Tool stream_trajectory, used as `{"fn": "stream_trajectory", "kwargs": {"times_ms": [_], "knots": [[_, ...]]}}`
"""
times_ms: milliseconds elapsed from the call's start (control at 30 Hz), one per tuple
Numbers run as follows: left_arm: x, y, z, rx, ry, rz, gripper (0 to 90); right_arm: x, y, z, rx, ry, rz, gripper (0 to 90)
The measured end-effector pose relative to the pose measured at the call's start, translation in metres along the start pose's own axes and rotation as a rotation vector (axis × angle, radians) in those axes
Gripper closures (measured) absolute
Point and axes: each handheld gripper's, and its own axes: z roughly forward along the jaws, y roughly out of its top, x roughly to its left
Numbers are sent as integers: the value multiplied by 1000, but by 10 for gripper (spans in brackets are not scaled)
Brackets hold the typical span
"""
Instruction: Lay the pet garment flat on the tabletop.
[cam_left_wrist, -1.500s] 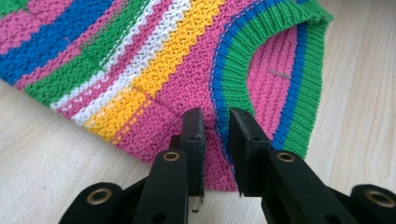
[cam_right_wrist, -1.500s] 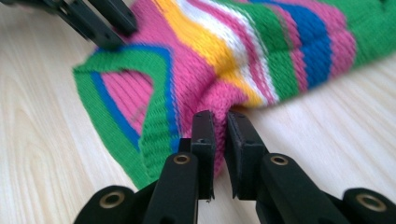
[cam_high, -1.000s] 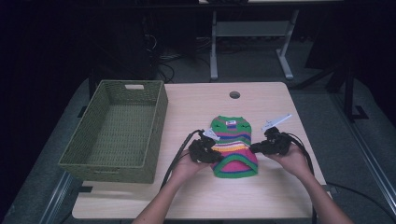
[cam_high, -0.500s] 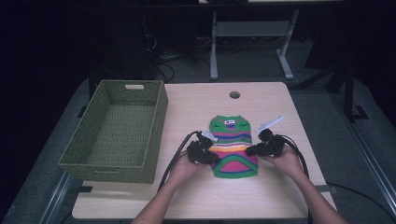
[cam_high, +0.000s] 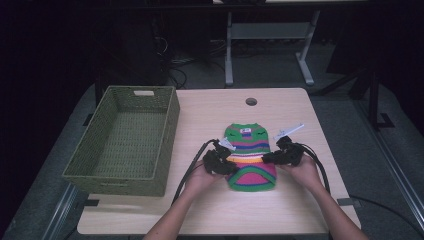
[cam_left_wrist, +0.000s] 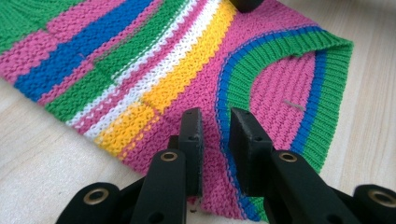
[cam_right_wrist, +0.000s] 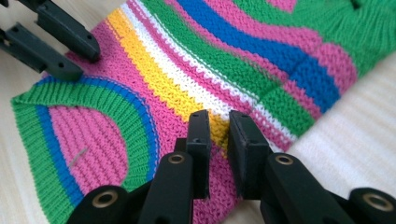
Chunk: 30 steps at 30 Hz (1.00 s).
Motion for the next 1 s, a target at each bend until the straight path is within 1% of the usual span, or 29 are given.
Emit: {"fn": "stream_trajectory", "kwargs": {"times_ms": [33, 67, 133, 167, 200, 233, 300, 333, 367, 400, 433, 467, 500, 567, 633, 700, 833, 867, 933, 967, 1000], "knots": [[0, 0, 0, 1, 5, -7, 743, -1, -2, -1, -7, 9, 14, 776], [2, -1, -1, 13, 5, 7, 743, -1, -3, -1, -9, 4, 7, 775], [2, -3, -1, 1, 4, -10, 744, -1, -4, -2, -15, 5, 3, 770], [2, -4, -1, 0, 4, -12, 743, 0, -5, -2, -16, 3, 5, 767], [2, -4, -2, 5, 6, -3, 743, 0, -5, -1, -20, 7, 9, 759], [2, -5, -2, -3, 7, -12, 741, 0, -6, -1, -22, 12, 10, 748], [2, -5, -3, -12, 4, -15, 733, 0, -5, -1, -18, 23, 10, 735], [1, -5, -3, -28, 2, -20, 733, 1, -4, -2, -13, 15, 1, 735], [1, -4, -4, -34, -4, -11, 733, 2, -4, -3, -17, 10, -7, 736], [0, -3, -3, -53, -10, -27, 733, 3, -3, -4, -25, 14, -10, 740], [0, -2, -3, -52, -14, -20, 733, 4, -3, -4, -31, 16, -10, 752], [-2, -1, -2, -61, -13, -27, 737, 5, -1, -3, -36, 11, -18, 760], [-2, 1, -1, -49, -14, -9, 749, 6, 0, -3, -37, 6, -19, 773], [-3, 2, 1, -40, -9, -2, 765, 6, 1, 0, -29, 5, -16, 781], [-2, 0, 4, -21, -3, 5, 782, 5, 1, 3, -25, 17, -11, 791], [-2, 0, 4, -25, -6, -5, 788, 3, 1, 4, -28, 33, -1, 790], [-2, 0, 2, -24, 1, 4, 782, 2, 0, 2, -34, 44, 2, 769], [-2, 0, 1, -32, 2, 2, 778, 2, -1, 0, -46, 48, -1, 766], [-3, -1, -1, -44, 1, -2, 772, 1, -2, -4, -69, 63, 13, 750], [-2, -2, -2, -41, 5, 2, 767, 1, -2, -5, -75, 65, 16, 744], [-2, -2, -3, -47, 7, -3, 761, 0, -2, -7, -76, 62, 16, 736]]}}
